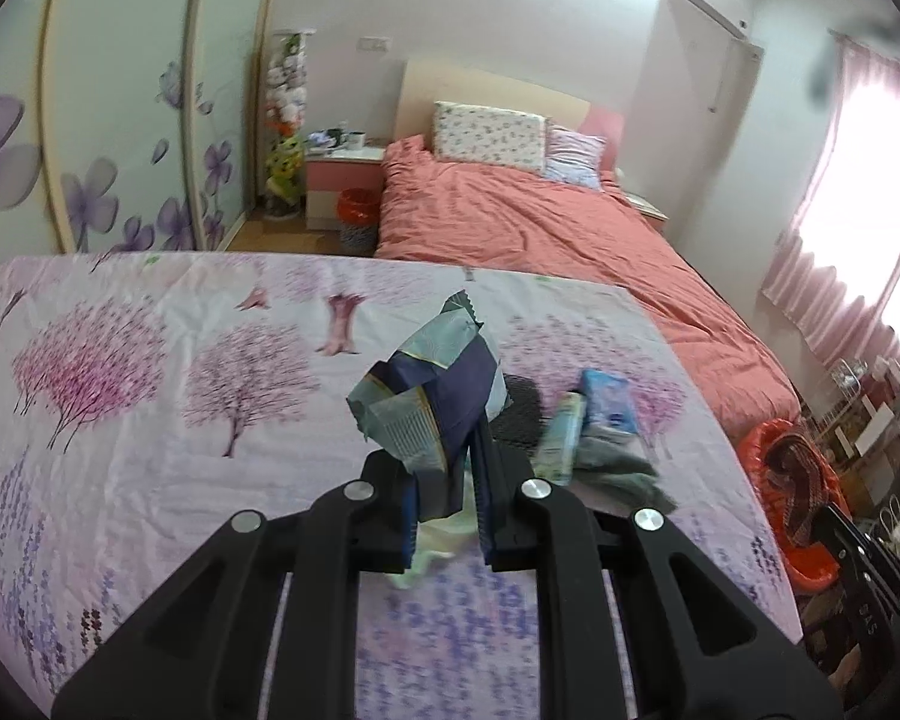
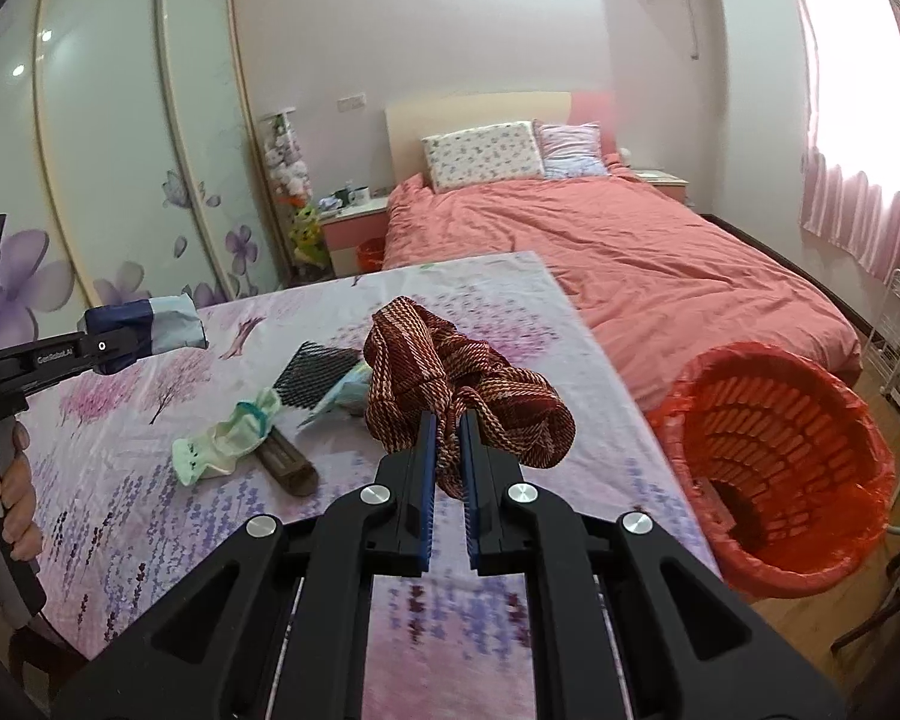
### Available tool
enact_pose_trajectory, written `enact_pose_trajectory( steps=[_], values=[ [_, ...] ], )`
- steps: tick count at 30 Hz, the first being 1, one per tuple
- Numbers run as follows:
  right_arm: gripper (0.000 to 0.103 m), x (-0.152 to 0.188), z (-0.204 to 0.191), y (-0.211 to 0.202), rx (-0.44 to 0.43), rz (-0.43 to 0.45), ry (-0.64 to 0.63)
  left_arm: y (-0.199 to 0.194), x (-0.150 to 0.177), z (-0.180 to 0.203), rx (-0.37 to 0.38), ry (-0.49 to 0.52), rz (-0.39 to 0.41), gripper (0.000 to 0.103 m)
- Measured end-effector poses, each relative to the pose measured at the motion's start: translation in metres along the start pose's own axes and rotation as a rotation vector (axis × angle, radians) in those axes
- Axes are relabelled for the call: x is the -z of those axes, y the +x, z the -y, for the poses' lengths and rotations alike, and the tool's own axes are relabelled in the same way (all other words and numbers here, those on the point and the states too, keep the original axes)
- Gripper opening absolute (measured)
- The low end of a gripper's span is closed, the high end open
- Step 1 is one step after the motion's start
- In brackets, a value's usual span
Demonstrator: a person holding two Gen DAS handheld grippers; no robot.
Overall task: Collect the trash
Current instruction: 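Carry the plaid and navy cloths to the orange basket and release them, then grasp the grey cloth with the right tool while the left tool grasps the green sock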
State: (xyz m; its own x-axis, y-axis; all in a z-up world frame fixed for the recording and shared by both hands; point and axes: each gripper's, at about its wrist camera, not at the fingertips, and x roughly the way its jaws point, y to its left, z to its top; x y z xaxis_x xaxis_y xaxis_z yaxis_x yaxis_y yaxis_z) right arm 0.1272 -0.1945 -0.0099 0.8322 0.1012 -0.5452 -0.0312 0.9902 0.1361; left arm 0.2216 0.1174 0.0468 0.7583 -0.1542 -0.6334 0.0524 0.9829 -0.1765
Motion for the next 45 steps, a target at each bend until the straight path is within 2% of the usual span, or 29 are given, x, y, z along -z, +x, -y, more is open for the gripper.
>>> enact_pose_trajectory(
  steps=[9,19,27,32,36,38,39,40,41,42,43,45],
  values=[
    [0.008,0.005,0.045,-0.022,0.059,0.035,0.069,-0.009,0.006,0.073,0.067,0.101,0.011,0.016],
    [0.008,0.011,0.099,-0.039,0.136,0.071,0.158,-0.008,0.025,0.159,0.201,0.189,0.001,0.016],
    [0.008,0.018,0.143,-0.039,0.208,0.081,0.238,0.008,0.048,0.218,0.308,0.228,-0.046,0.016],
    [0.008,0.018,0.176,-0.032,0.24,0.079,0.282,0.029,0.061,0.265,0.422,0.238,-0.086,0.016],
    [0.008,0.016,0.215,-0.019,0.235,0.07,0.388,0.058,0.069,0.31,0.513,0.287,-0.134,0.016],
    [0.012,0.018,0.23,-0.011,0.214,0.066,0.422,0.077,0.077,0.33,0.534,0.31,-0.162,0.019],
    [0.014,0.019,0.239,-0.006,0.2,0.058,0.44,0.089,0.082,0.337,0.535,0.314,-0.187,0.029],
    [0.022,0.02,0.243,-0.004,0.196,0.059,0.454,0.096,0.085,0.342,0.536,0.318,-0.205,0.041],
    [0.027,0.022,0.246,-0.003,0.194,0.062,0.467,0.105,0.089,0.346,0.538,0.327,-0.224,0.046],
    [0.038,0.023,0.252,-0.001,0.198,0.065,0.477,0.113,0.093,0.349,0.526,0.343,-0.234,0.05],
    [0.048,0.025,0.252,-0.002,0.207,0.066,0.476,0.118,0.095,0.349,0.516,0.35,-0.238,0.051],
    [0.052,0.028,0.252,-0.001,0.242,0.064,0.459,0.127,0.097,0.346,0.491,0.356,-0.248,0.053]
  ],
)
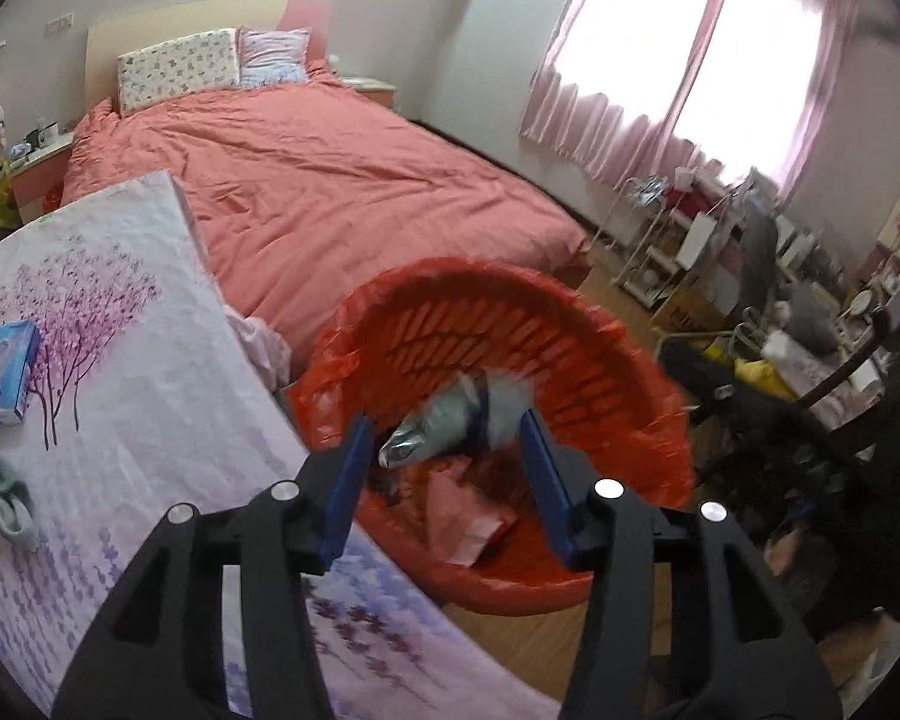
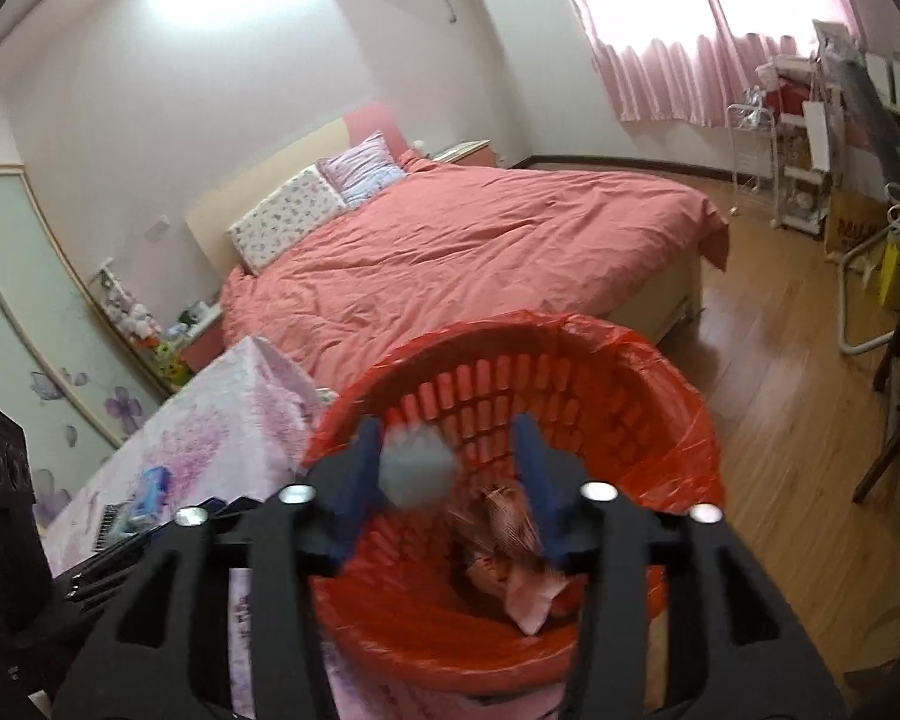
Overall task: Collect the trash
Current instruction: 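Grasp the grey cloth with the right tool while the left tool grasps the green sock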
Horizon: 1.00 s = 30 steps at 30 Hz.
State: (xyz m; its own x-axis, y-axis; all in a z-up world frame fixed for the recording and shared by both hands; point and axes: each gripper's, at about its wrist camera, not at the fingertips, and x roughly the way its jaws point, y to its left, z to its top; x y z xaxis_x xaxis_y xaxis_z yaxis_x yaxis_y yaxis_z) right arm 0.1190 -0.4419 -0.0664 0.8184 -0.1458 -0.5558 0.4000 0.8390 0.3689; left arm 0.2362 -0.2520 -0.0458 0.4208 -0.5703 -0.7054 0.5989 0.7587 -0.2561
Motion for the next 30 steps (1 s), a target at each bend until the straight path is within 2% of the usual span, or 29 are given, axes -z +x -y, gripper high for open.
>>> enact_pose_trajectory(
  steps=[3,6,8,12,15,17,19,23,26,29,30],
  values=[
    [0.052,0.003,-0.004,0.0,0.018,-0.015,-0.024,-0.001,0.002,-0.015,-0.033,-0.01,-0.009,0.054],
    [0.052,0.007,-0.023,-0.009,0.004,-0.018,-0.081,-0.026,0.006,-0.04,-0.096,-0.026,0.019,0.061],
    [0.052,0.005,-0.037,-0.01,-0.026,-0.026,-0.126,-0.052,0.014,-0.062,-0.164,-0.035,0.041,0.063],
    [0.052,0.02,-0.097,-0.008,-0.154,-0.084,-0.225,-0.104,0.032,-0.115,-0.305,-0.067,0.083,0.068],
    [0.052,0.043,-0.156,0.0,-0.268,-0.149,-0.307,-0.148,0.054,-0.166,-0.449,-0.109,0.101,0.071],
    [0.052,0.055,-0.185,0.006,-0.309,-0.178,-0.348,-0.175,0.07,-0.206,-0.545,-0.152,0.105,0.074],
    [0.052,0.069,-0.222,0.017,-0.352,-0.217,-0.398,-0.193,0.08,-0.239,-0.603,-0.203,0.093,0.075],
    [0.052,0.09,-0.267,0.044,-0.379,-0.31,-0.45,-0.207,0.095,-0.296,-0.624,-0.296,0.049,0.075],
    [0.052,0.105,-0.289,0.063,-0.36,-0.37,-0.485,-0.202,0.103,-0.317,-0.6,-0.344,0.018,0.075],
    [0.044,0.117,-0.295,0.077,-0.301,-0.409,-0.531,-0.195,0.108,-0.326,-0.557,-0.372,-0.002,0.073],
    [0.038,0.12,-0.295,0.079,-0.286,-0.417,-0.538,-0.191,0.11,-0.325,-0.545,-0.371,-0.009,0.069]
  ],
)
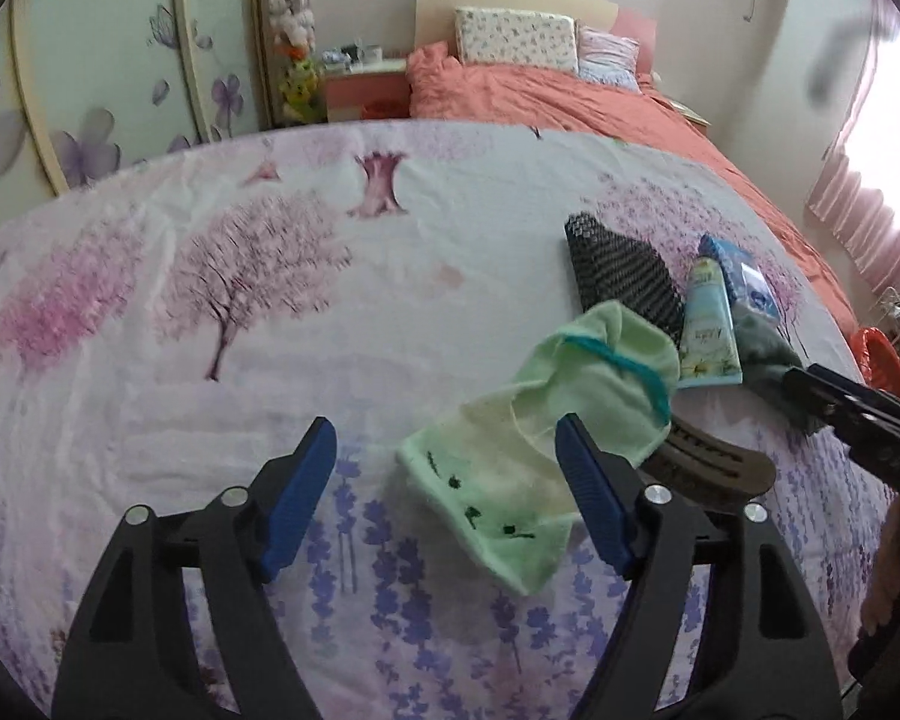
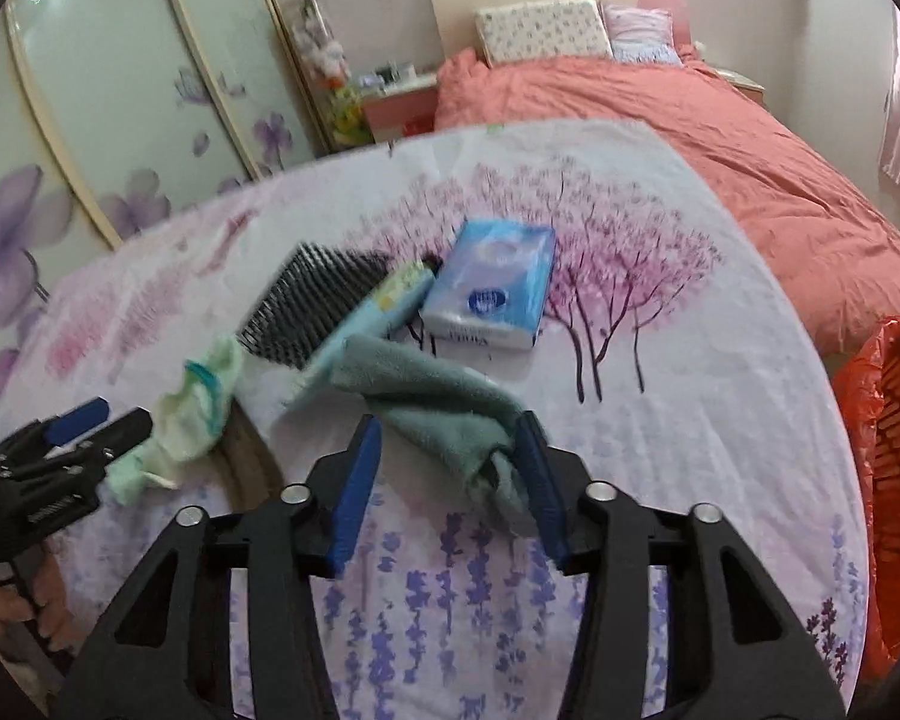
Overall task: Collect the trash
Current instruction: 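Grasp the grey cloth with the right tool while the left tool grasps the green sock, then carry the green sock and grey cloth over the orange basket and open both tools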
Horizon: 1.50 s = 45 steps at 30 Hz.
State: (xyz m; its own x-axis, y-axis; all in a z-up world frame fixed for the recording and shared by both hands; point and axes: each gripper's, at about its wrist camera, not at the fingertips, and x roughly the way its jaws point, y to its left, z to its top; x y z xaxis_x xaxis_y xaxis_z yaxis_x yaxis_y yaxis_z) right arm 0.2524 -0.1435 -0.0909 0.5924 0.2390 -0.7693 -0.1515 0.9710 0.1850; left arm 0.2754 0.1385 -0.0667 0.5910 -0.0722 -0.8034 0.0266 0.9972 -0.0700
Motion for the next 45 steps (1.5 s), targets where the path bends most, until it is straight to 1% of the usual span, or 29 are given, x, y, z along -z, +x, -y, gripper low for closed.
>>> enact_pose_trajectory(
  steps=[1,2,3,4,5,6,7,8,9,10,13,17,21,24,27,28,30,34,36,40,45],
  values=[
    [0.032,0.001,-0.003,0.003,0.009,-0.006,-0.002,0.004,0.002,0.003,0.013,0.017,-0.016,0.067],
    [0.027,0.003,-0.003,0.004,0.023,-0.01,-0.007,0.006,0.005,0.007,0.023,0.026,-0.027,0.061],
    [0.016,0.004,-0.004,0.004,0.037,-0.009,-0.013,0.008,0.006,0.009,0.02,0.037,-0.032,0.059],
    [0.009,0.003,-0.003,0.005,0.042,-0.012,-0.017,0.009,0.008,0.012,0.004,0.061,-0.021,0.057],
    [0.007,0.003,-0.001,0.004,0.04,-0.013,-0.016,0.01,0.01,0.014,-0.005,0.073,-0.018,0.054],
    [0.006,0.003,0.0,0.003,0.027,-0.013,-0.007,0.009,0.01,0.015,0.005,0.069,-0.013,0.045],
    [0.006,0.004,0.003,-0.001,0.017,-0.008,0.006,0.01,0.011,0.013,0.006,0.064,-0.01,0.033],
    [0.006,0.003,0.006,-0.003,0.01,0.0,0.015,0.009,0.01,0.012,0.001,0.056,-0.005,0.024],
    [0.006,0.005,0.009,-0.011,0.005,0.017,0.028,0.008,0.008,0.01,0.014,0.047,-0.002,0.012],
    [0.006,0.005,0.01,-0.015,0.004,0.027,0.032,0.006,0.007,0.007,0.029,0.032,0.0,0.009],
    [0.006,0.006,0.017,-0.033,-0.005,0.066,0.044,-0.001,0.006,0.006,0.046,0.022,0.017,0.008],
    [0.006,0.007,0.032,-0.065,0.016,0.126,0.072,-0.029,0.0,0.016,0.065,0.034,0.08,0.008],
    [0.006,0.01,0.056,-0.094,0.046,0.181,0.121,-0.064,-0.013,0.038,0.109,0.05,0.151,0.008],
    [0.006,0.016,0.077,-0.119,0.086,0.227,0.161,-0.085,-0.02,0.057,0.146,0.066,0.194,0.008],
    [0.006,0.024,0.099,-0.14,0.13,0.269,0.203,-0.105,-0.024,0.084,0.201,0.09,0.234,0.008],
    [0.006,0.027,0.108,-0.147,0.149,0.283,0.219,-0.113,-0.026,0.099,0.229,0.102,0.246,0.008],
    [0.006,0.034,0.125,-0.159,0.186,0.307,0.255,-0.12,-0.027,0.117,0.262,0.119,0.259,0.008],
    [0.006,0.048,0.154,-0.172,0.232,0.334,0.328,-0.13,-0.026,0.171,0.366,0.153,0.269,0.008],
    [0.006,0.056,0.171,-0.176,0.253,0.34,0.372,-0.13,-0.023,0.2,0.412,0.178,0.264,0.008],
    [0.006,0.066,0.193,-0.18,0.291,0.346,0.421,-0.125,-0.017,0.26,0.496,0.227,0.249,0.008],
    [0.006,0.074,0.218,-0.181,0.325,0.358,0.467,-0.108,-0.012,0.309,0.561,0.263,0.213,0.008]
  ],
)
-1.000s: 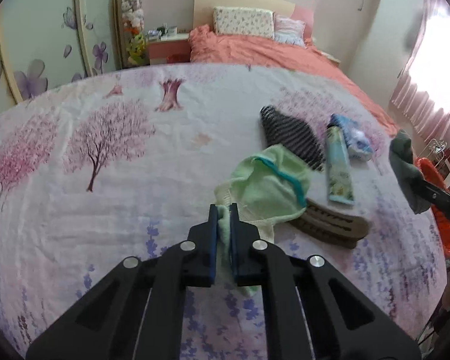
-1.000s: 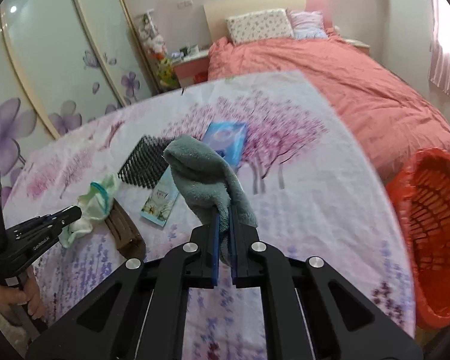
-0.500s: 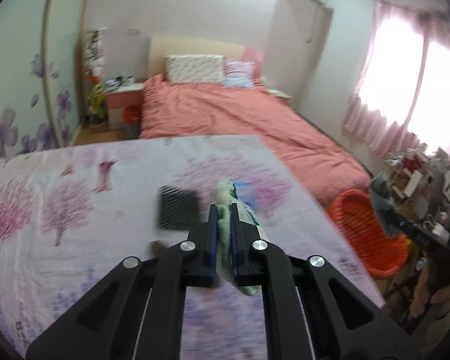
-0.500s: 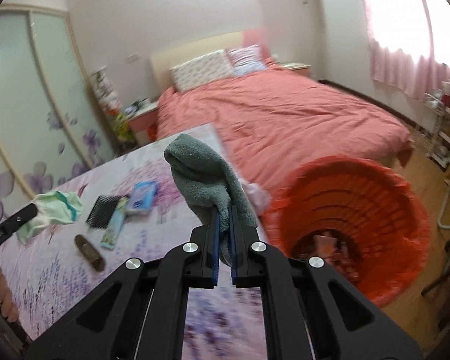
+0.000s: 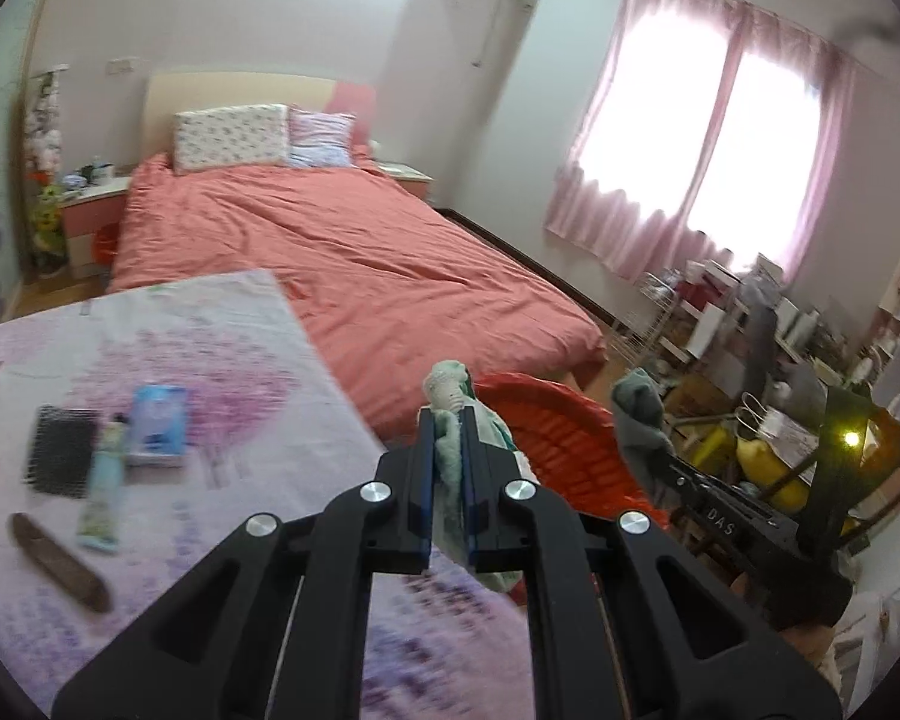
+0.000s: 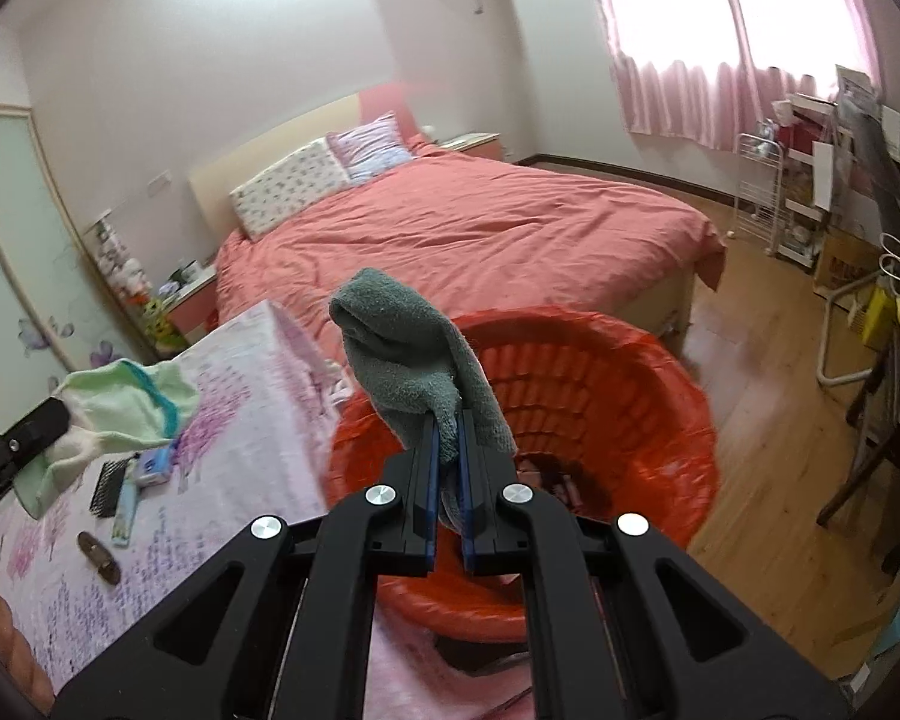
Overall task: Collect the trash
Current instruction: 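Carry the green sock and grey cloth over the orange basket and open both tools, then return to the bed and grasp the blue tissue pack with the right tool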
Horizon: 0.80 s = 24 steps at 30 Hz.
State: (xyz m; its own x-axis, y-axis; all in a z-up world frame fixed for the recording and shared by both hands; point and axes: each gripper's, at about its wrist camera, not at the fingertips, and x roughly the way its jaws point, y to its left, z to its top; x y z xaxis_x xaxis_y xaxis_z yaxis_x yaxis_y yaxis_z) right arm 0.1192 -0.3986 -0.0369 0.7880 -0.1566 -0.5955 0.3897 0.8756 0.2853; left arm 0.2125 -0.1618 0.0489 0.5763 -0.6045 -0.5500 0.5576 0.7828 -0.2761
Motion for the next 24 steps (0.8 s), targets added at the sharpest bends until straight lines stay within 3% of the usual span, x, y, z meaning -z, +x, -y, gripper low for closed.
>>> enact_pose_trajectory(
  steps=[10,11,13,15,19,24],
  values=[
    [0.008,-0.006,0.028,0.013,0.01,-0.005,0.061,0.07,0.01,0.041,0.07,0.031,-0.074,0.012],
    [0.01,-0.006,0.029,0.015,0.005,-0.01,0.06,0.078,0.012,0.042,0.062,0.032,-0.086,0.015],
    [0.035,-0.005,0.032,0.022,0.002,-0.029,0.056,0.09,0.015,0.042,0.041,0.039,-0.108,0.026],
    [0.051,-0.002,0.032,0.027,0.006,-0.035,0.048,0.097,0.019,0.035,0.012,0.033,-0.134,0.04],
    [0.052,0.005,0.026,0.023,0.021,-0.033,0.012,0.087,0.028,0.005,-0.065,0.032,-0.16,0.048],
    [0.052,0.012,-0.008,0.013,-0.013,-0.019,-0.062,0.038,0.042,-0.058,-0.277,0.025,-0.133,0.063]
  ],
)
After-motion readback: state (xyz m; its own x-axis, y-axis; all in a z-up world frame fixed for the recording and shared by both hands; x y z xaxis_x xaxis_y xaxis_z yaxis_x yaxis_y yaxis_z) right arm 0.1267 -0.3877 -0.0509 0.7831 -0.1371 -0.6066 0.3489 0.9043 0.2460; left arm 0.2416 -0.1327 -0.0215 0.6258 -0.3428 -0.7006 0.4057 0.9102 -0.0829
